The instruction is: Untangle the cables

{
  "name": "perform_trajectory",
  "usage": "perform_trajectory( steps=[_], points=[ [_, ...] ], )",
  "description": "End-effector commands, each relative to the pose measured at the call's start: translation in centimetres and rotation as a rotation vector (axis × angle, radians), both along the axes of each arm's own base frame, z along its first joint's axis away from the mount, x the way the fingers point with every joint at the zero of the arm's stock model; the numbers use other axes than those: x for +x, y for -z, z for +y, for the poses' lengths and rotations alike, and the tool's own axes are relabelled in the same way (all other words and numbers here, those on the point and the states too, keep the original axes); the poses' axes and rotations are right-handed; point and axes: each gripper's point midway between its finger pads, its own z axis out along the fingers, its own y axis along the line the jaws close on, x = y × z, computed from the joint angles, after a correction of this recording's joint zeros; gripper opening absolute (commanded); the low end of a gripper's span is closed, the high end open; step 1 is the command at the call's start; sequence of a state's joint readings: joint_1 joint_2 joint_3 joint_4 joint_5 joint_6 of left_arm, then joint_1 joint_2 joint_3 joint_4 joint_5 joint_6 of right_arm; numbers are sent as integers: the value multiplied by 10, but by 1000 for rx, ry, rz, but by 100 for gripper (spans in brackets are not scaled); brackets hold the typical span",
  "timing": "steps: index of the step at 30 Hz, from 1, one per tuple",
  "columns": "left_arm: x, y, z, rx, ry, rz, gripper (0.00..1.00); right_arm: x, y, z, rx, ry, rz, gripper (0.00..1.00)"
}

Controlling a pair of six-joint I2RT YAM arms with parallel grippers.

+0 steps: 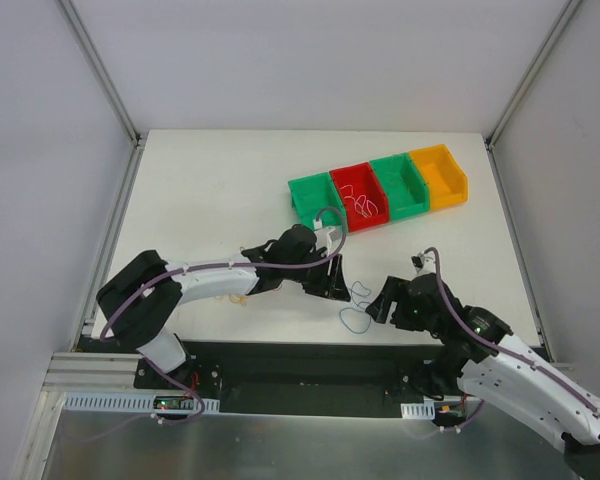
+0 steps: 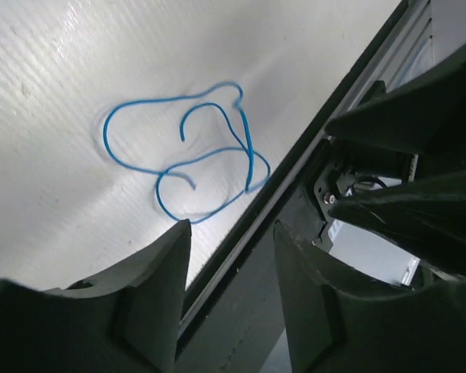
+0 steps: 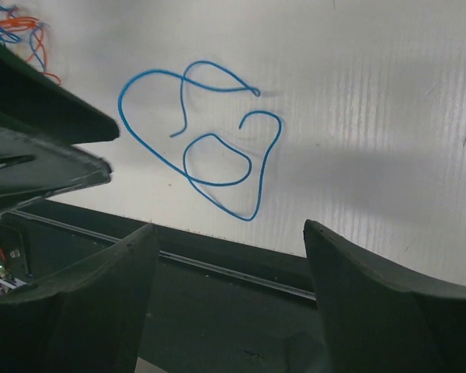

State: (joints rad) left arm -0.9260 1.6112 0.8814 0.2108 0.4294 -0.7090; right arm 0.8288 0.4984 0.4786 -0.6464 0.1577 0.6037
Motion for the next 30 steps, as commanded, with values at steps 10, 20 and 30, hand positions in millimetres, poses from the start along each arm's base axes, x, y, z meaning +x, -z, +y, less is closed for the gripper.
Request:
perform_trajectory(
  steps=[10,20,30],
  points=[
    [-11,-52,62,-37,-54,-301,95,-1,38,23,39,119,222,79],
    [-24,-25,112,-36,-189,-328,95,23,51,13,-94,256,225,78],
    [-20,-1,146,-7,-269,-443,97,47,45,-1,-153,492,254,76]
  ],
)
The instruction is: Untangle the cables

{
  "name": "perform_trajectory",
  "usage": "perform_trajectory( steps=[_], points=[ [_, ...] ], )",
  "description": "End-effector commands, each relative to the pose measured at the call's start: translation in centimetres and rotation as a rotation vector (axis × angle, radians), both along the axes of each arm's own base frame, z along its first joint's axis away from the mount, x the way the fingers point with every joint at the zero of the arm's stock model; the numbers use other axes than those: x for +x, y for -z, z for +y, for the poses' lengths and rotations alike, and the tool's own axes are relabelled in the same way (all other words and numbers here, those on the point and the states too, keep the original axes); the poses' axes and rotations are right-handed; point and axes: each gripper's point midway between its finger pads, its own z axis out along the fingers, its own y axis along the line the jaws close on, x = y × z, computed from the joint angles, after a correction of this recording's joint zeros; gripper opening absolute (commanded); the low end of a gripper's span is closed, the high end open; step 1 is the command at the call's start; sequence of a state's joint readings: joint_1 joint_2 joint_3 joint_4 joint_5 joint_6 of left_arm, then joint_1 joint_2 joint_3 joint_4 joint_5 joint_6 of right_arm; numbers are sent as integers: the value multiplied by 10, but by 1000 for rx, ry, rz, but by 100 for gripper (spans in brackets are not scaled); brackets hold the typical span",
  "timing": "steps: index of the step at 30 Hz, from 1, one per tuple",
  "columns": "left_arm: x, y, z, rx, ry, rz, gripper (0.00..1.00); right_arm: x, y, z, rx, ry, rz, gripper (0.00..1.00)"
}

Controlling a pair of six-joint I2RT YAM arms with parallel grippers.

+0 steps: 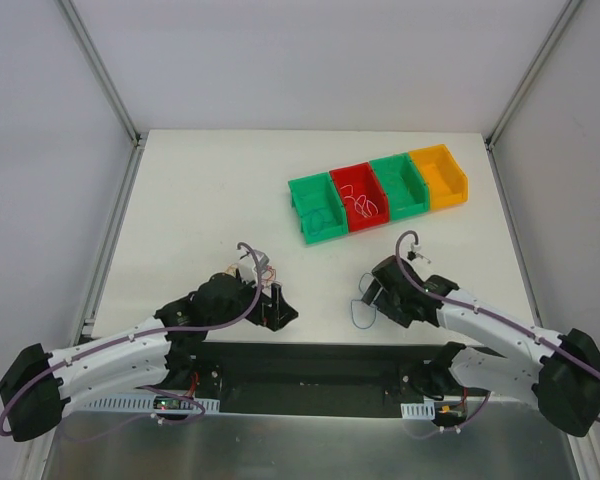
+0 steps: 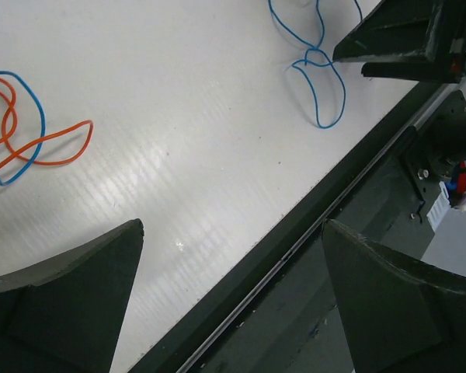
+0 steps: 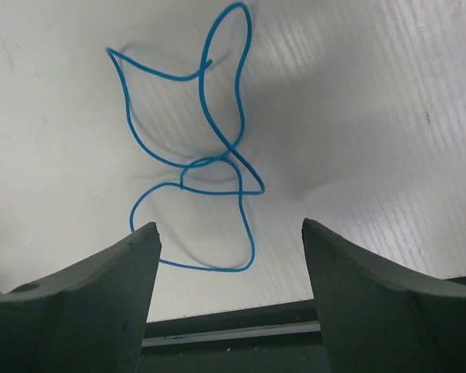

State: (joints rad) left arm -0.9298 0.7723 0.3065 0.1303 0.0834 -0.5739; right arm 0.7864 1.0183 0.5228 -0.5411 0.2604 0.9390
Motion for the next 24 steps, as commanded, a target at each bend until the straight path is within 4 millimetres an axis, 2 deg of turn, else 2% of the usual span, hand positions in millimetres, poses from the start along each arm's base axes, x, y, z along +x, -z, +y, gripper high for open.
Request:
perform_trajectory(
  steps=[1,4,10,13,15,16,19,22,24],
  points=[
    [11,-2,8,-18,-55,-82,98,18,-16,-2,-52,113,-9,75],
    [13,2,10,-18,-80,-83,98,18,-15,-2,-143,94,69,73],
    [13,2,9,-36,-66,-102,97,5,-2,-3,-340,33,276,65],
    [13,-1,9,-53,-67,-117,97,0,12,4,-349,-13,333,63],
    [14,-1,11,-61,-70,-124,97,3,12,6,-354,-32,329,59],
    [13,-1,11,-67,-69,-130,97,5,11,7,-350,-40,319,54],
    [9,-3,12,-95,-54,-136,97,7,14,7,-333,-65,293,25],
    [8,-6,14,-121,-56,-154,97,11,20,16,-265,-117,277,1],
    [7,-7,15,-135,-59,-161,97,15,15,21,-245,-165,244,0]
  ],
)
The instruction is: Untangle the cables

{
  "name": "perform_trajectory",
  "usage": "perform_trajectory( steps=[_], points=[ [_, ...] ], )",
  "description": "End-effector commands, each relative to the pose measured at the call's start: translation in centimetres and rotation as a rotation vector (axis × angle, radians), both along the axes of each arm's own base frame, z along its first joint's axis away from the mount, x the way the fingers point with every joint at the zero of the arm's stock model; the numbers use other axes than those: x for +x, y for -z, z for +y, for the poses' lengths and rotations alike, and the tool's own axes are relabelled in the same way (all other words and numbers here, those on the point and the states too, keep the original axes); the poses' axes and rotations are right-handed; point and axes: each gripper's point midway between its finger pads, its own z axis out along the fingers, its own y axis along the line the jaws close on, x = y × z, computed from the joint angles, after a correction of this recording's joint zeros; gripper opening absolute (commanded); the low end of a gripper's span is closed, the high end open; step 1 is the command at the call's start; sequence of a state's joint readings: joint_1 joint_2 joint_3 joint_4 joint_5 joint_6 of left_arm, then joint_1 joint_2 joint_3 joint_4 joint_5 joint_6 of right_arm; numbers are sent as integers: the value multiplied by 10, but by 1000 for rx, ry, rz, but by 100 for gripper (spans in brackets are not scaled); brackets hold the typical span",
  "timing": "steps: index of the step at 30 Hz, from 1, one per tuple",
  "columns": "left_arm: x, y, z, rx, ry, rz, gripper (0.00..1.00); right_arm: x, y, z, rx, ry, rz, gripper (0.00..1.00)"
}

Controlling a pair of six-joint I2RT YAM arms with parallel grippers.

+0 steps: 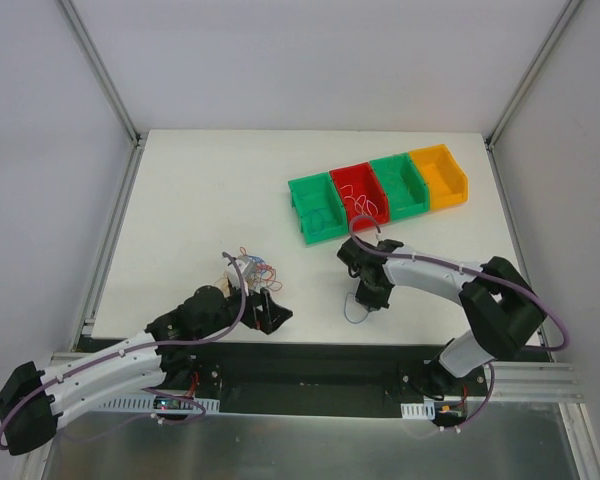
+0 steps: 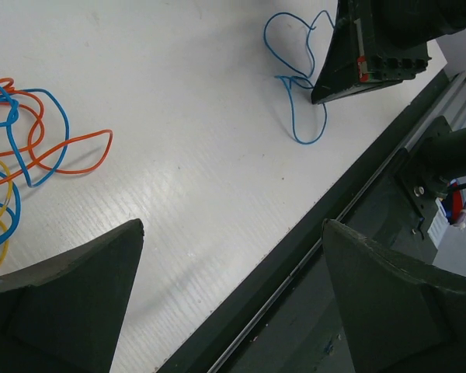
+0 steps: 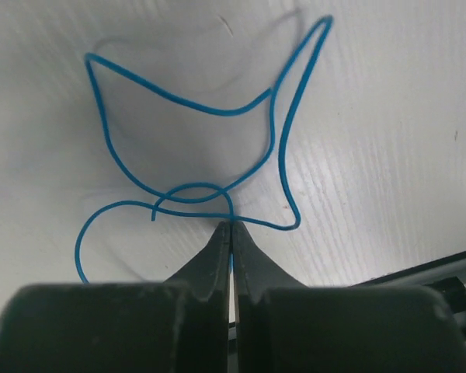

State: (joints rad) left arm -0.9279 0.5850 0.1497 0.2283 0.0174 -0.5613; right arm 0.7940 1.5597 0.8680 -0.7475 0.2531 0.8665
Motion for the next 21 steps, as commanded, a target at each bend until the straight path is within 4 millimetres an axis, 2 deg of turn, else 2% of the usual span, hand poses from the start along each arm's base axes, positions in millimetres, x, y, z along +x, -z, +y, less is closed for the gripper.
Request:
perform_trajectory(
  steps=[1,3,9,14,17,21],
  points=[
    [3,-12,0,-60,-3,-59,97,9,-12,10,78,-113,-49,0],
    [3,-13,1,-67,-6,-64,97,20,-27,10,67,-192,-116,0],
    [3,-14,3,-85,-21,-65,96,68,-94,18,67,-442,-417,0],
    [9,-15,11,-113,-84,-80,95,109,-163,58,147,-577,-644,0],
    [10,-15,14,-132,-102,-86,95,131,-194,83,205,-584,-736,0],
    [11,-15,17,-138,-118,-84,95,162,-225,114,305,-524,-821,0]
  ],
)
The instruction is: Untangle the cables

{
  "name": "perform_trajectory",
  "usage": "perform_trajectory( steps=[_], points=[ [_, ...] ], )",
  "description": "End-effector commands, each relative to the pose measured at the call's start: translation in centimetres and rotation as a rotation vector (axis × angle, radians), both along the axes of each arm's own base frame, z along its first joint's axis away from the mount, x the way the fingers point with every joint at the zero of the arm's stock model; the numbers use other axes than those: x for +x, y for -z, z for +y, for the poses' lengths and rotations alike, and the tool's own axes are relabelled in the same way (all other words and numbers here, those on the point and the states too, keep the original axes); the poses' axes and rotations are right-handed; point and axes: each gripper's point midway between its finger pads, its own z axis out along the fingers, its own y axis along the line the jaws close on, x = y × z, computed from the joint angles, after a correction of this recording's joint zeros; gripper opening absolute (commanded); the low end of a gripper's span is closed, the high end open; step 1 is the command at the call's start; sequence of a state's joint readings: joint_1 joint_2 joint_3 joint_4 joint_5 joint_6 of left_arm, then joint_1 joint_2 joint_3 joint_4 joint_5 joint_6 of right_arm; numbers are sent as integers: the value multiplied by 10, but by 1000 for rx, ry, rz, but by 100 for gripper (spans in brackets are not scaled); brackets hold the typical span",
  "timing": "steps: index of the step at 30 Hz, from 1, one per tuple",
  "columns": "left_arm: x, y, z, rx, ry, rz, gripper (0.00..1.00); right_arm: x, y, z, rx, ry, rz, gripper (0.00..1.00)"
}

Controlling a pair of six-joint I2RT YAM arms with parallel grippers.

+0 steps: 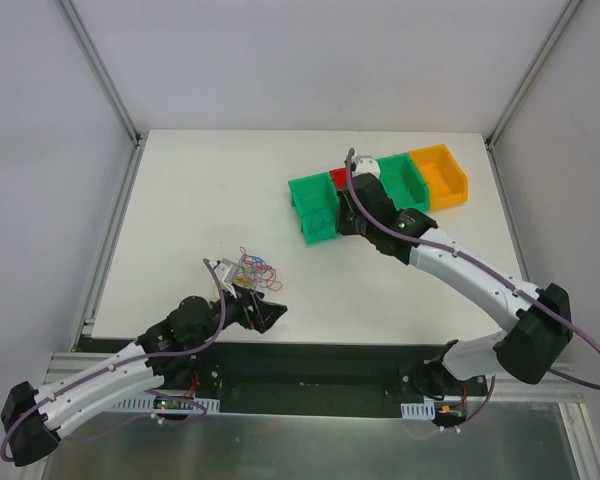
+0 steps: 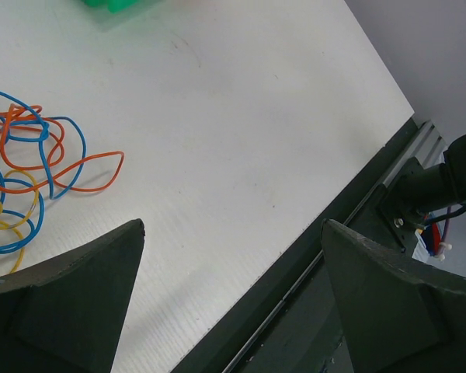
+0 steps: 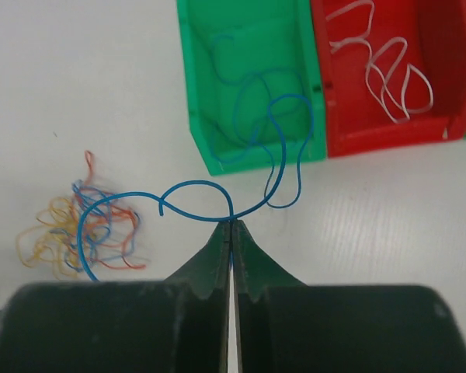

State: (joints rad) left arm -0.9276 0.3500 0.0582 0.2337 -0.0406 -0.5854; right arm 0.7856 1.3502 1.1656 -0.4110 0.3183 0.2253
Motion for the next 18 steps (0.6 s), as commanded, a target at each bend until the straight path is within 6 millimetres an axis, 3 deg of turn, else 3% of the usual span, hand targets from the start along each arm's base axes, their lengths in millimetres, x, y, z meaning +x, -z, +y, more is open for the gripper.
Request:
perform_trajectory(
  steps=[1,6,11,18],
  points=[
    [7,1,6,-14,-58,7,95,45,-50,36,131,6,-129,0],
    [10,3,6,4,-77,29,95,87,-87,53,196,74,-203,0],
    [12,5,4,28,-76,41,94,111,-97,70,264,99,-220,0],
    [16,4,6,33,-101,43,95,111,-55,72,275,82,-190,0]
  ],
)
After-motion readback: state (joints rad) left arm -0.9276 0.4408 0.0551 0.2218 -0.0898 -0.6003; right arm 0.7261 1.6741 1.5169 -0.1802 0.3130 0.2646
